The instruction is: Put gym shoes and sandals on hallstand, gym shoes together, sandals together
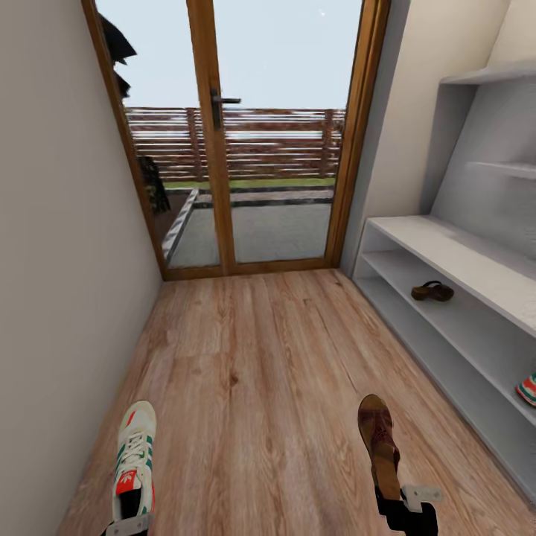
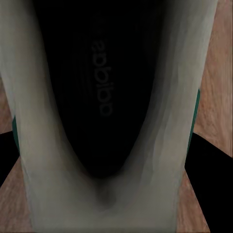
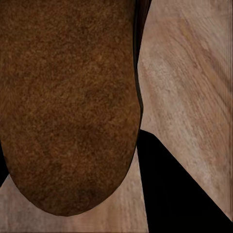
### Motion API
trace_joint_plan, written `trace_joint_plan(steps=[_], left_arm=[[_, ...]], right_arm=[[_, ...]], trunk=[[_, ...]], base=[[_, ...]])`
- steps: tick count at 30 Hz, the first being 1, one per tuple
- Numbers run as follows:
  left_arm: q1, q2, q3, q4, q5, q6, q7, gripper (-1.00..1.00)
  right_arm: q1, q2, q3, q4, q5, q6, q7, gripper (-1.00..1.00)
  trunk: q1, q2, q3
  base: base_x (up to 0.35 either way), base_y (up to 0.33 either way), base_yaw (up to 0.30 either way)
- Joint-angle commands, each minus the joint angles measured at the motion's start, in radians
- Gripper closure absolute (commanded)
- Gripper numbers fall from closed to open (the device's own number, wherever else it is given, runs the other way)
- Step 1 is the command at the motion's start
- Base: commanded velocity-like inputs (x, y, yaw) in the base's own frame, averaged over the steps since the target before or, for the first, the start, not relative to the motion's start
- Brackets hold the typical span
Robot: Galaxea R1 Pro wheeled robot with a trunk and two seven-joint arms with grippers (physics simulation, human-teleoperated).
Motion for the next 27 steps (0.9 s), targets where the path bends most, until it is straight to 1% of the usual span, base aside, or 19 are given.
trace_joint_plan(steps=[1,10,18,22,27], left_arm=[[-0.001,-0.001,0.009,0.0,-0.01,-0.004,-0.006,1.0],[-0.001,-0.001,0.009,0.0,-0.01,-0.004,-0.006,1.0],[-0.001,-0.001,0.009,0.0,-0.01,-0.004,-0.006,1.0],[-0.001,-0.001,0.009,0.0,-0.01,-0.004,-0.006,1.0],[-0.001,-0.001,0.009,0.0,-0.01,-0.004,-0.006,1.0]], right_arm=[[-0.002,0.0,-0.009,0.001,0.004,-0.003,0.005,1.0],[-0.001,0.0,-0.009,0.001,0.004,-0.003,0.006,1.0],[-0.001,0.002,-0.009,0.0,0.004,-0.001,0.007,1.0],[-0.002,0.002,-0.009,0.001,0.004,-0.001,0.007,1.0],[-0.002,0.002,-0.009,0.001,0.004,-0.001,0.007,1.0]], trunk=[[0.0,0.0,-0.001],[0.0,0.0,-0.001],[0.0,0.0,-0.007],[0.0,0.0,-0.011],[0.0,0.0,-0.013]], base=[[0.339,0.0,-0.271],[0.339,0.0,-0.272],[0.339,0.0,-0.238],[0.339,0.0,-0.198],[0.339,0.001,-0.064]])
